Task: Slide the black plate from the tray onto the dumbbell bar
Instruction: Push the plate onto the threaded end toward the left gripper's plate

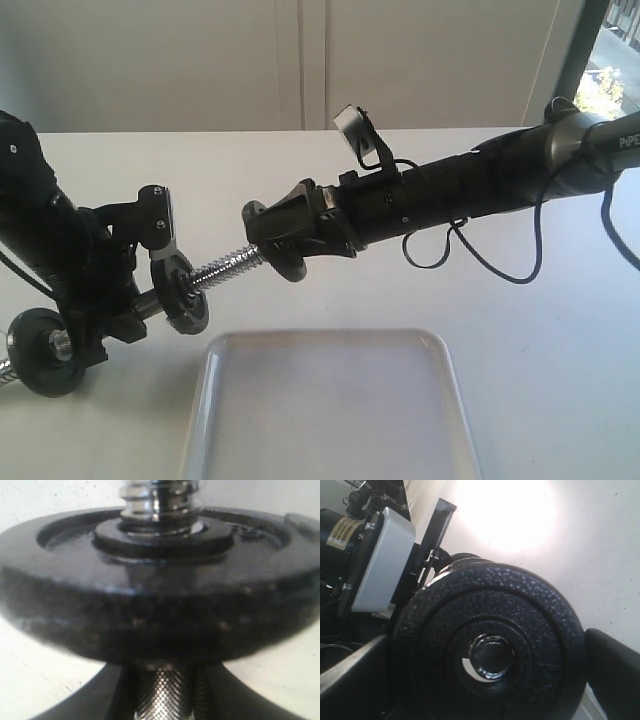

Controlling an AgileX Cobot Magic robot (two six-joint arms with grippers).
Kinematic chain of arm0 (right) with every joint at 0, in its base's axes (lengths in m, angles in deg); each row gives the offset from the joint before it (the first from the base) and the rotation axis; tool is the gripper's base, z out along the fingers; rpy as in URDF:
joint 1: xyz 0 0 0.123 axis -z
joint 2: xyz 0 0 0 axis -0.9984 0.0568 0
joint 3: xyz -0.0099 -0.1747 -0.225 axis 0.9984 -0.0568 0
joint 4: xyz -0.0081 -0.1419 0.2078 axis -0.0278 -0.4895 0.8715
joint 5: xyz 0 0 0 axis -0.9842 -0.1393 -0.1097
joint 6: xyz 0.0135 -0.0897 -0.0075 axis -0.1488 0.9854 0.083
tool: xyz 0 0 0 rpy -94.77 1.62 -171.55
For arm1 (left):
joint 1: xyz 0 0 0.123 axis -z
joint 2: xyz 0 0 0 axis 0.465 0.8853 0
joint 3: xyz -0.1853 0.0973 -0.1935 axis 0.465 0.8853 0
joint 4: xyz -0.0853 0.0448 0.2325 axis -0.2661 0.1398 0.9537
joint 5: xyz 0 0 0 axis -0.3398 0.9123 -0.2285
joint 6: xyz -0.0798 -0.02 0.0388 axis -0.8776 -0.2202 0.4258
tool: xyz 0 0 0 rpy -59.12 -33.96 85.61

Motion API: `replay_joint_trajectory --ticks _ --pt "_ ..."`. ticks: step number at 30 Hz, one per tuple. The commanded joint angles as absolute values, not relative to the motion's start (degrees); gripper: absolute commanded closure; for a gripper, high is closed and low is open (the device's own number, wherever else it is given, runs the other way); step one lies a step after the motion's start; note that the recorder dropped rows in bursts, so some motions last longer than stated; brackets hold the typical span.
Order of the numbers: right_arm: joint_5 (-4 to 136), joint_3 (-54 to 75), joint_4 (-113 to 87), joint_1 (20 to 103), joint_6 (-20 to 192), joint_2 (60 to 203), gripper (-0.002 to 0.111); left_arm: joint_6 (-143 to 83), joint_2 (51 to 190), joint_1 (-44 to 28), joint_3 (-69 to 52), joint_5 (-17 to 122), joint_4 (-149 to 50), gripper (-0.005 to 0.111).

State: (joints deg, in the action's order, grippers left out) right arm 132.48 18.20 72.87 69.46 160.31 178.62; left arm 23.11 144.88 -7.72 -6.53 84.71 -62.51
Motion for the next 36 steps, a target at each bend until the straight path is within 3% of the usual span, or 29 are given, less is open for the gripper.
replay_joint_trajectory --ticks 1,24,36 --pt "135.8 18.8 76.0 69.1 161.4 177.5 0.108 22.9 141.9 -7.7 -8.0 83.6 -66.2 0.107" --pt "136.0 18.0 83.6 68.8 160.5 181.1 0.108 22.7 141.9 -7.7 -8.0 83.3 -67.4 0.107" --pt "136.0 18.0 86.3 62.4 160.5 182.3 0.108 22.7 141.9 -7.7 -8.0 82.7 -68.8 0.107"
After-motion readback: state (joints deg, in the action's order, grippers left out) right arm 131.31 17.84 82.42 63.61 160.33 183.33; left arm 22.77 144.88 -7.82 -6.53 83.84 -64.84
